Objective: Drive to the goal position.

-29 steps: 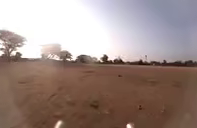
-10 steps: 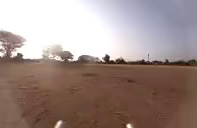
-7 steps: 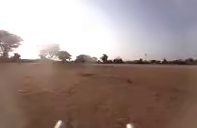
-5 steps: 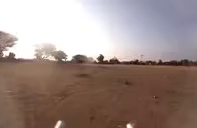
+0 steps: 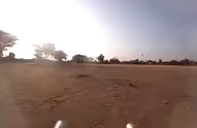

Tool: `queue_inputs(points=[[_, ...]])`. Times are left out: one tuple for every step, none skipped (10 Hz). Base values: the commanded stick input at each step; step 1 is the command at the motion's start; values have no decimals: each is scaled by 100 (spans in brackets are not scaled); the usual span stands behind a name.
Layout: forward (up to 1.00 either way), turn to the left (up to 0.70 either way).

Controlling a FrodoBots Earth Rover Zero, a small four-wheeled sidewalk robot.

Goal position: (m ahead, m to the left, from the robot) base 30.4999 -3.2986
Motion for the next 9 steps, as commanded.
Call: queue_inputs(points=[[70,0],[70,0],[70,0],[70,0],[70,0],[70,0],[70,0],[70,0],[70,0]])
